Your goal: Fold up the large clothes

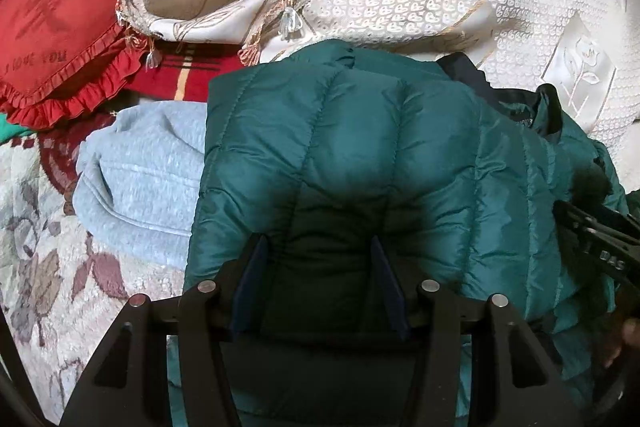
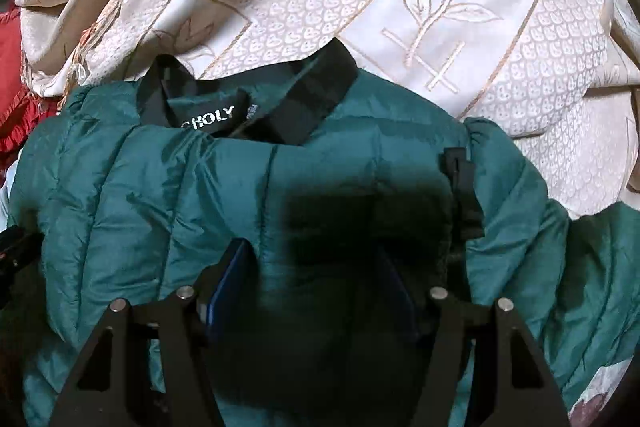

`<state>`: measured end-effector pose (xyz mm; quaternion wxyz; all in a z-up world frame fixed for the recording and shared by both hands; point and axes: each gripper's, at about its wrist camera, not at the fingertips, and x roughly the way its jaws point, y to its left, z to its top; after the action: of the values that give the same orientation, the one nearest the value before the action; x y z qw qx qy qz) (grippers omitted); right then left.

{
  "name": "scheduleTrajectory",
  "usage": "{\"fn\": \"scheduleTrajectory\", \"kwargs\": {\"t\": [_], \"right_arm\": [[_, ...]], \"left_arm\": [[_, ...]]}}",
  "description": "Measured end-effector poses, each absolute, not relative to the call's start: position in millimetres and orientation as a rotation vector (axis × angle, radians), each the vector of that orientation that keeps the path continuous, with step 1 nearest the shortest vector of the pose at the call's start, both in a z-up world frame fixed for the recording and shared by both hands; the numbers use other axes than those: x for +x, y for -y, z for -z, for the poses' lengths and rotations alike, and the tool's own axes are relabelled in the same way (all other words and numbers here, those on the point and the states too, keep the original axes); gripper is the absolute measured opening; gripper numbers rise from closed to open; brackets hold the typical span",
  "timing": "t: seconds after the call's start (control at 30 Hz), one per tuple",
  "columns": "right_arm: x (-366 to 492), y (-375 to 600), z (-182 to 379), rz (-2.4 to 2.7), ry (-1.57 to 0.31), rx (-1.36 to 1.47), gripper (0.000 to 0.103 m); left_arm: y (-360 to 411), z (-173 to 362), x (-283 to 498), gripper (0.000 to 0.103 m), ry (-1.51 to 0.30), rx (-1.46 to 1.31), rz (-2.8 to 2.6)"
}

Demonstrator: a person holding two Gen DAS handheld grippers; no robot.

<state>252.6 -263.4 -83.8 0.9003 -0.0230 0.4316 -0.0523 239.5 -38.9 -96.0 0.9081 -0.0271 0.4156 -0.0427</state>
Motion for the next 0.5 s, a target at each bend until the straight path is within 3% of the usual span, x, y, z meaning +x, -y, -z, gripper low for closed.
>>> {"fn": "scheduleTrajectory", "kwargs": {"t": [0.27, 0.5], "right_arm": [[202.6, 286.7, 58.2, 0.064, -0.887, 0.088, 0.069], [195.8, 301.9, 91.9, 0.092, -0.986, 0.047, 0.069]], "left_arm": [[40.9, 98.5, 240.1, 0.036, -0.853, -0.049, 0.082], [39.6, 90.8, 232.0, 0.036, -0.846, -0.047, 0.080]]}}
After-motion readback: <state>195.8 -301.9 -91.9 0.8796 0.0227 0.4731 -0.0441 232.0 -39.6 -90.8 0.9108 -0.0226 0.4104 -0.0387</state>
